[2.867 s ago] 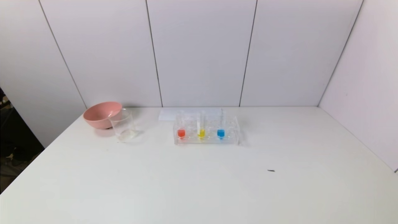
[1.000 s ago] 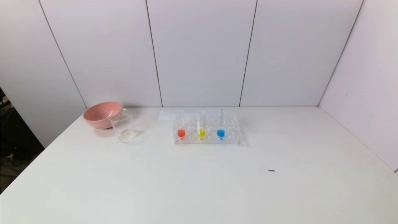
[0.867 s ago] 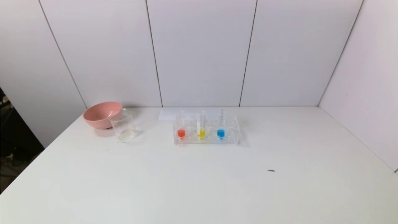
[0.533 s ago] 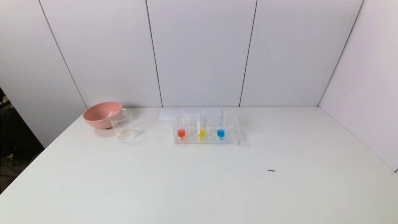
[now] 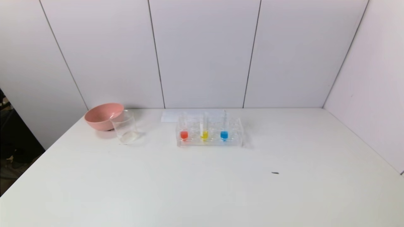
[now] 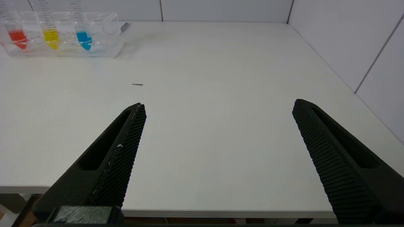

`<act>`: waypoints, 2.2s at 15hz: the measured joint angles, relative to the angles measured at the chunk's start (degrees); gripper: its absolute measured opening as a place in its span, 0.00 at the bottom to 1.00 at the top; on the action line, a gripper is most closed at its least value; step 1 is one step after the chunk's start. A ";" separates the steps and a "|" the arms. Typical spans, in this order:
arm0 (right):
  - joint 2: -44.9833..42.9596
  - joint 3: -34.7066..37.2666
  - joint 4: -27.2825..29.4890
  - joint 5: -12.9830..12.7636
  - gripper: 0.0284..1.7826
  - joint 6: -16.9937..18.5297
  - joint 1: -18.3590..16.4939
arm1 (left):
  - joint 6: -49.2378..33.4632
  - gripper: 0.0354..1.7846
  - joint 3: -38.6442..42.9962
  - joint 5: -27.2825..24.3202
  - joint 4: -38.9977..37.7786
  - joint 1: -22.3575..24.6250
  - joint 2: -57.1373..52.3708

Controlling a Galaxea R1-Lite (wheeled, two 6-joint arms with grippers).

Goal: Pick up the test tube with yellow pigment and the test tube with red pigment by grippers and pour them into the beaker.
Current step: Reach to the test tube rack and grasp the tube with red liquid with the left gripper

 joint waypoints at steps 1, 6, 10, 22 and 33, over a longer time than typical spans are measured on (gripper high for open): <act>-0.01 0.00 0.00 0.00 0.95 0.02 0.00 | 0.21 0.96 -1.80 -0.48 0.55 0.00 0.38; 0.00 0.00 0.00 0.00 0.95 0.02 0.00 | 0.35 0.96 -8.72 -3.28 0.63 0.00 4.85; 0.00 0.00 0.00 0.00 0.95 0.02 0.00 | 0.30 0.96 -11.82 -3.39 0.28 0.00 9.73; 0.00 0.00 0.00 0.00 0.95 0.02 0.00 | -0.06 0.96 -20.32 -7.58 -9.37 -0.09 33.82; 0.00 0.00 0.00 0.00 0.95 0.02 0.00 | -3.91 0.96 -21.92 -10.01 -22.81 -1.83 55.35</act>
